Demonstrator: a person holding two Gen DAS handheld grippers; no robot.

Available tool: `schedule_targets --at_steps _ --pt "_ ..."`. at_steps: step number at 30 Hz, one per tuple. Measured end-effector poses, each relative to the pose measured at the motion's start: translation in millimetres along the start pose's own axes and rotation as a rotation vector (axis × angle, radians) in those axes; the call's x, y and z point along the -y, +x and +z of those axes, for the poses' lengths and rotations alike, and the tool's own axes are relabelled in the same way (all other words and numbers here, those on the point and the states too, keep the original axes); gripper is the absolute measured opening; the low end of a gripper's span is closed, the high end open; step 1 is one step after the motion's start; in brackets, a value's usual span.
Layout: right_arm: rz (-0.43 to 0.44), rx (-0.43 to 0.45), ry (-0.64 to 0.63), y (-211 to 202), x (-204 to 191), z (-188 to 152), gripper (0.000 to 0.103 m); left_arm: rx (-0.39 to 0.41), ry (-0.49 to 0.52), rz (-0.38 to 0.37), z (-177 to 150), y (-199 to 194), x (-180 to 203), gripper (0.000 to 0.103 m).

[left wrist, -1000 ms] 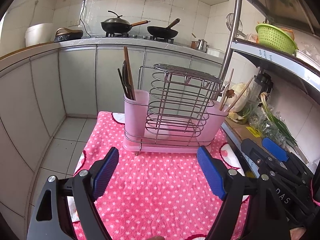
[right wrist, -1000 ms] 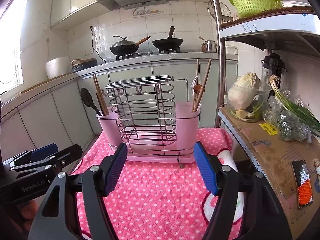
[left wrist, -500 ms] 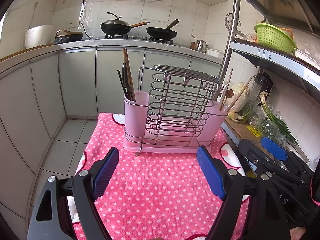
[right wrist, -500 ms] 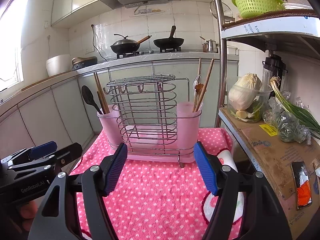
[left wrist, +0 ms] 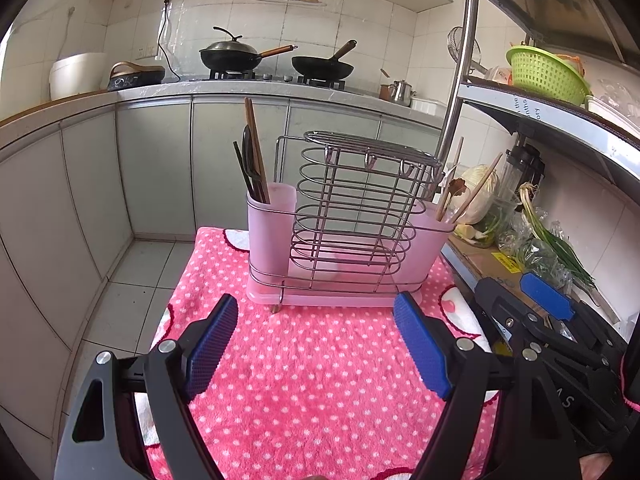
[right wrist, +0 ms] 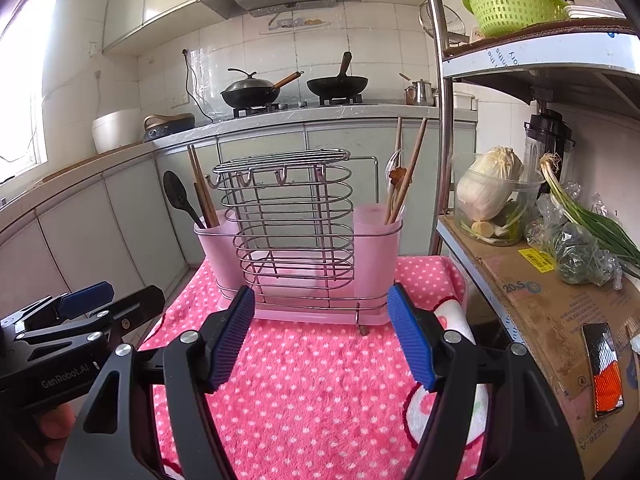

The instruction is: Organize utensils

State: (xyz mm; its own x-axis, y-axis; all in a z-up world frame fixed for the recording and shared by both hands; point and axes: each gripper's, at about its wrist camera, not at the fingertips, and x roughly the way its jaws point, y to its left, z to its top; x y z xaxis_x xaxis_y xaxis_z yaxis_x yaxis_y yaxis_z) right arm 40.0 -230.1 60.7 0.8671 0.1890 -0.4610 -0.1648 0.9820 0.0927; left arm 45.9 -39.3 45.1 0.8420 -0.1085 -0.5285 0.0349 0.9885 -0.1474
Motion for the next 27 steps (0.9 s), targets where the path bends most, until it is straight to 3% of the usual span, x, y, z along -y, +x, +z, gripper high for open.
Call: schedule_targets --at_steps 27 --pt "0.001 -0.020 0.000 10.7 2.6 -3.0 0.069 -0.031 -0.002 0.000 -5.2 15.8 -1.9 0.076"
